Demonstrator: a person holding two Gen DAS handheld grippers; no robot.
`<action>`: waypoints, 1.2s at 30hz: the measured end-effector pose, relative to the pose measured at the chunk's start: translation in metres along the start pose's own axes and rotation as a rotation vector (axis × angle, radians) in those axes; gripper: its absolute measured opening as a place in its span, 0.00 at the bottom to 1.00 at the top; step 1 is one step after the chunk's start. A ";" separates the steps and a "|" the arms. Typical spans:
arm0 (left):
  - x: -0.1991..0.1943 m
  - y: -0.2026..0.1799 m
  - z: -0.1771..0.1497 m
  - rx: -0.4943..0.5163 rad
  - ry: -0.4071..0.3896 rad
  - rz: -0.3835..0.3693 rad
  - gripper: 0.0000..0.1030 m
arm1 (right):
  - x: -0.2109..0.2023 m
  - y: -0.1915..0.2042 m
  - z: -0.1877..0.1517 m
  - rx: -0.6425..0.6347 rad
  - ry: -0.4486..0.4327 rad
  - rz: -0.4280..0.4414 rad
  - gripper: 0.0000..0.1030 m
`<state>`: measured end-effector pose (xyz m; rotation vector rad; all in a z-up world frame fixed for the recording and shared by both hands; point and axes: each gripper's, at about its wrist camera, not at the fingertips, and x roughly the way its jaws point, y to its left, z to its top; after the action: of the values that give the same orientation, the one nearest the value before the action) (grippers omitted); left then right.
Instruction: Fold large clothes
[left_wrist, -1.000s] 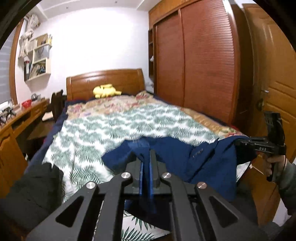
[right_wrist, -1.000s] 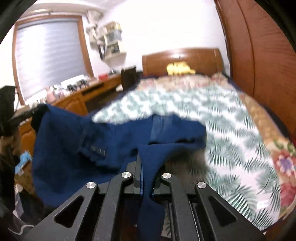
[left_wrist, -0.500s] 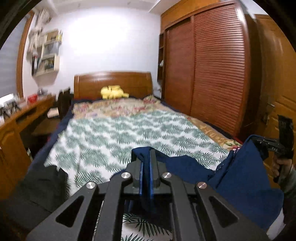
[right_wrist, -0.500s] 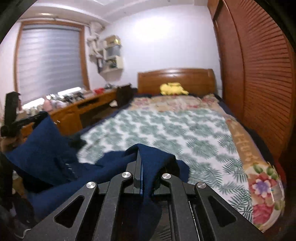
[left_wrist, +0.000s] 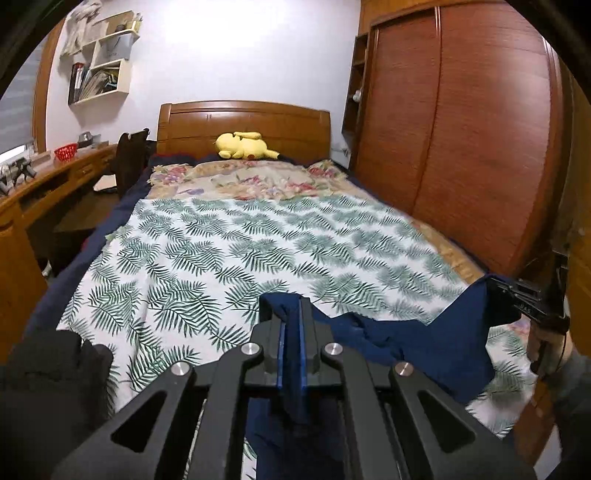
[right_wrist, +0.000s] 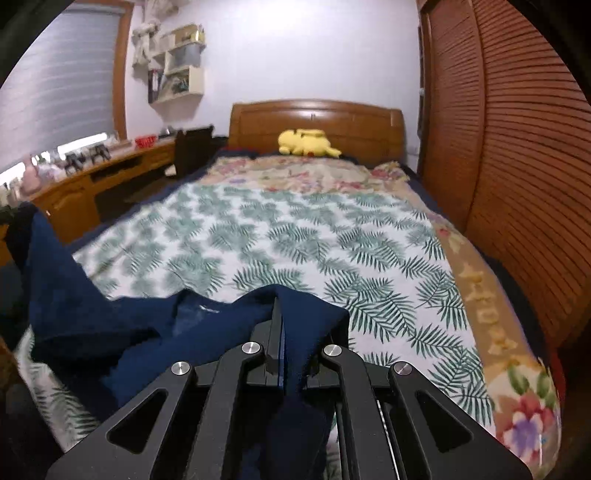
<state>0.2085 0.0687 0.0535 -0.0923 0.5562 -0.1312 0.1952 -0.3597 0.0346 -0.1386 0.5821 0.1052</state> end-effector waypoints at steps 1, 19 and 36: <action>0.008 -0.001 -0.001 0.008 0.009 0.007 0.03 | 0.010 0.002 -0.002 -0.011 0.014 -0.011 0.02; 0.045 0.019 -0.066 0.053 0.024 0.045 0.30 | 0.035 0.036 -0.057 -0.075 0.104 -0.100 0.62; 0.051 0.108 -0.126 -0.016 0.078 0.083 0.35 | 0.122 0.228 -0.043 -0.285 0.211 0.241 0.63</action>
<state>0.1950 0.1610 -0.0928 -0.0794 0.6379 -0.0500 0.2416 -0.1348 -0.0918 -0.3596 0.7912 0.4121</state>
